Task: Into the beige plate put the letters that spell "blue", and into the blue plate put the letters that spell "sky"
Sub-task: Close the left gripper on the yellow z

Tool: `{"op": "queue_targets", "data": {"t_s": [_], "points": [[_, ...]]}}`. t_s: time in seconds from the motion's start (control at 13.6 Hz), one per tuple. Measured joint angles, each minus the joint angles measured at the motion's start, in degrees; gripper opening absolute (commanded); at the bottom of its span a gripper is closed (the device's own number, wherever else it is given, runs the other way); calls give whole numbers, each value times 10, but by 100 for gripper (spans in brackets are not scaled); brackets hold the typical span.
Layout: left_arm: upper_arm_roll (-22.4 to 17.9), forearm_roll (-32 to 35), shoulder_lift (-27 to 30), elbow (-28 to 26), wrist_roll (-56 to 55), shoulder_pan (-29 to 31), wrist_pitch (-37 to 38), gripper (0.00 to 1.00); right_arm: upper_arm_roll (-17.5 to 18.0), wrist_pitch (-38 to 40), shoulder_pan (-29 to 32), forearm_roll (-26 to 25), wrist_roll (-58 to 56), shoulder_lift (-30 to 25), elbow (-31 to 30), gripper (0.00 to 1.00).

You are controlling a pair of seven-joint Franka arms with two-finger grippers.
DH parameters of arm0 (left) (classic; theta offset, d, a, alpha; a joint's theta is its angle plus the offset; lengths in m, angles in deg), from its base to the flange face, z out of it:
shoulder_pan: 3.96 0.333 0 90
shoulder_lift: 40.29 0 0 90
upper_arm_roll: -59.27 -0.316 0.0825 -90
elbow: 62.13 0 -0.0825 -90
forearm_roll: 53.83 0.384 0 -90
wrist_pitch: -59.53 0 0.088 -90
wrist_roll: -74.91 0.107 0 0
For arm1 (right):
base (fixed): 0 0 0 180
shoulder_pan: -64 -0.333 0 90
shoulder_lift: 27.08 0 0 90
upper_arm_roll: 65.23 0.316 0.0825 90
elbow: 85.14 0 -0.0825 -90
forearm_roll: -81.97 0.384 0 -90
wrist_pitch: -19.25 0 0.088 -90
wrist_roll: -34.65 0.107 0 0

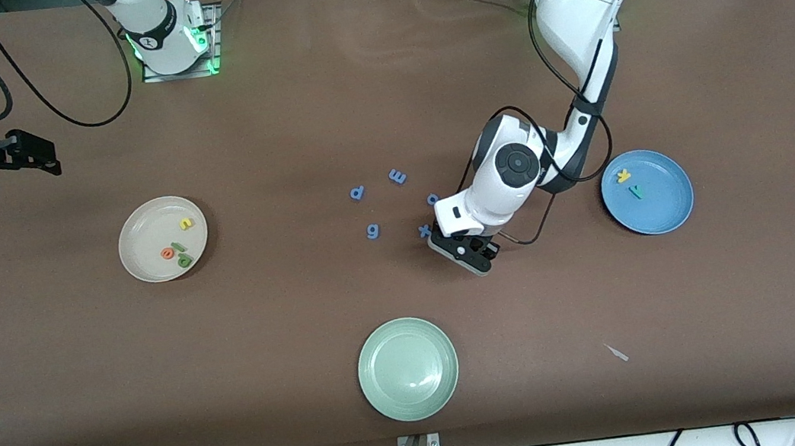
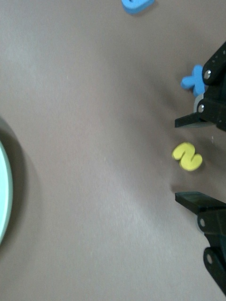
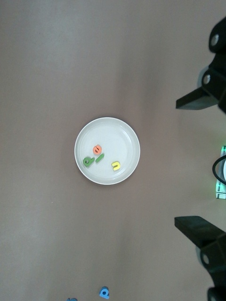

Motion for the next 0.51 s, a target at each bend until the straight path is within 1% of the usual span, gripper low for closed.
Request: {"op": "queue_targets", "data": {"t_s": [0.51], "points": [[-4, 2, -7, 0, 10, -8, 0, 62, 0, 0, 0, 0, 0, 1, 0, 100]]}}
